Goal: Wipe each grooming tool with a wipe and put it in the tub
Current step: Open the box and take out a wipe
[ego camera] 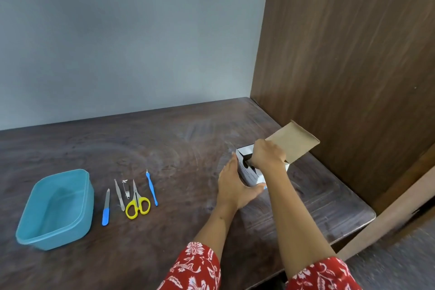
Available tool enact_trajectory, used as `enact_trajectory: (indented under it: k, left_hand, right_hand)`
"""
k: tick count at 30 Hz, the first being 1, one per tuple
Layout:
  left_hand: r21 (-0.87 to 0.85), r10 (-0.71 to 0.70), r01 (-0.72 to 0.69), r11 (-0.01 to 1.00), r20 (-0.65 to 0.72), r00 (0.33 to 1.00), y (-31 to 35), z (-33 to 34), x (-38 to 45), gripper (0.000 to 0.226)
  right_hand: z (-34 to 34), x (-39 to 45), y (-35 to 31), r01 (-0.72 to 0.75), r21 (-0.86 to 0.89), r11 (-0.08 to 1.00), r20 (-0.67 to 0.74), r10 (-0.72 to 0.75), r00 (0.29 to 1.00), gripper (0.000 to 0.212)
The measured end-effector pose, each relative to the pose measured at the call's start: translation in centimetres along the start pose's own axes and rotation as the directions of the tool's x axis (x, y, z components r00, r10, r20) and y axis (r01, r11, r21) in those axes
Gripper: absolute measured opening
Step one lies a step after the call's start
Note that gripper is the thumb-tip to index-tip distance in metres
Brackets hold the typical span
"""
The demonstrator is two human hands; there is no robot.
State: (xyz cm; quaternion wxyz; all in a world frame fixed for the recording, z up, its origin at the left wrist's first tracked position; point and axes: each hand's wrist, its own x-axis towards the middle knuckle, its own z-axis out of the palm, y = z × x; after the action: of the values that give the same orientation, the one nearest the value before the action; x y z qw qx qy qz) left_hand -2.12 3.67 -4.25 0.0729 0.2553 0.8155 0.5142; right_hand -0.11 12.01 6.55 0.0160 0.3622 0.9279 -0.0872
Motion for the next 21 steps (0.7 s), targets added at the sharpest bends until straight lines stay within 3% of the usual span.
enact_trajectory:
  k: [4, 11, 15, 21]
  left_hand:
    - [0.012, 0.042, -0.042, 0.999, 0.003, 0.999, 0.2, -0.2, -0.1, 0.109]
    - [-0.009, 0.064, -0.065, 0.998, -0.027, 0.998, 0.1, -0.1, -0.2, 0.097]
    - [0.005, 0.049, -0.049, 0.999, -0.006, 0.999, 0.1, -0.1, -0.1, 0.102]
    - [0.001, 0.053, -0.053, 0.999, -0.013, 0.999, 0.3, -0.3, -0.2, 0.102]
  right_hand:
    - [1.3, 0.4, 0.2, -0.025, 0.038, 0.999, 0.028, 0.024, 0.999, 0.026]
    - [1.2, 0.8, 0.8, -0.051, 0.169, 0.984, -0.045, 0.059, 0.997, 0.029]
    - [0.4, 1.1, 1.3, 0.019, 0.288, 0.957, -0.012, -0.016, 1.000, 0.027]
    - [-0.3, 1.1, 2.1, 0.065, 0.403, 0.913, -0.083, -0.035, 0.996, 0.029]
